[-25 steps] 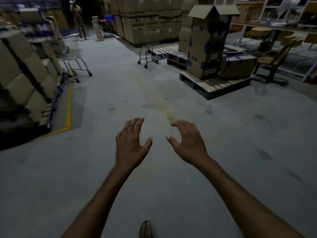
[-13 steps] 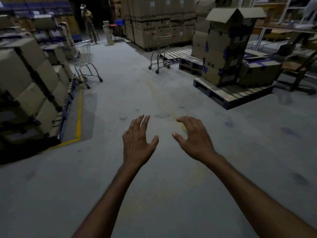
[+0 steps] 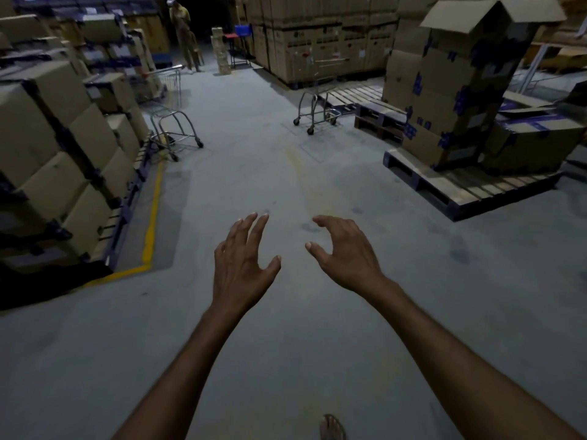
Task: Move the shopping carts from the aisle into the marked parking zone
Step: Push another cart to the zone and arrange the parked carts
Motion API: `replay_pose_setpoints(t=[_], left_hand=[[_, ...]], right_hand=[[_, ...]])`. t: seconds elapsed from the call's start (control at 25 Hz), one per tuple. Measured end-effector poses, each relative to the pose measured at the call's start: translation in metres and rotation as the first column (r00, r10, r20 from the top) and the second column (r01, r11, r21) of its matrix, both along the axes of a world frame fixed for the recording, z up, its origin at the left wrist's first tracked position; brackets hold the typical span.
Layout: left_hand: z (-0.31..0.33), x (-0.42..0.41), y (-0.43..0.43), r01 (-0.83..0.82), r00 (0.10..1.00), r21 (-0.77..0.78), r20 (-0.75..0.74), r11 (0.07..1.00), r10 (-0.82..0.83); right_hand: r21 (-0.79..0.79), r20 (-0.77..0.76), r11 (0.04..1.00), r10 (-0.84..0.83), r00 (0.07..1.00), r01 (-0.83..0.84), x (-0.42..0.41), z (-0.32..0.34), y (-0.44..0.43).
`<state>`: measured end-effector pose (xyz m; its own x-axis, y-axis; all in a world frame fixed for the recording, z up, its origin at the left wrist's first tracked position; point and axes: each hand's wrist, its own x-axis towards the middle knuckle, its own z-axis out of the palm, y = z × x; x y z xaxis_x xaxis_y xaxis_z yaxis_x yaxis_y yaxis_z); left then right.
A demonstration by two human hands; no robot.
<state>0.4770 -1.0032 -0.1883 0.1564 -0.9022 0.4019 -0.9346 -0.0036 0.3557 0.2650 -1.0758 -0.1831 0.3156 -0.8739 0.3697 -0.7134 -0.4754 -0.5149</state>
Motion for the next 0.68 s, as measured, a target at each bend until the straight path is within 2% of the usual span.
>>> replay_pose_setpoints(t=[0.12, 0.28, 0.48, 0.68], left_hand=[[-0.001, 0.017, -0.072, -0.048, 0.999, 0.013, -0.017, 0.999, 0.048], [0.007, 0.040, -0.144, -0.109, 0.987, 0.001, -0.118, 0.994, 0.109], [0.012, 0.086, -0.216, -0.242, 0.921, 0.076, -0.295, 0.967, 0.254], [0.000, 0.149, -0.289, -0.264, 0.924, 0.086, -0.263, 0.961, 0.277]], right_hand=[[0.018, -0.003, 0.997, 0.069, 0.998, -0.069, 0.017, 0.000, -0.079], [0.041, -0.012, 0.988, 0.149, 0.989, -0.149, 0.046, 0.006, -0.168], [0.134, 0.114, 0.951, 0.264, 0.958, -0.278, 0.094, 0.012, -0.255], [0.199, 0.147, 0.900, 0.363, 0.920, -0.387, 0.162, 0.001, -0.334]])
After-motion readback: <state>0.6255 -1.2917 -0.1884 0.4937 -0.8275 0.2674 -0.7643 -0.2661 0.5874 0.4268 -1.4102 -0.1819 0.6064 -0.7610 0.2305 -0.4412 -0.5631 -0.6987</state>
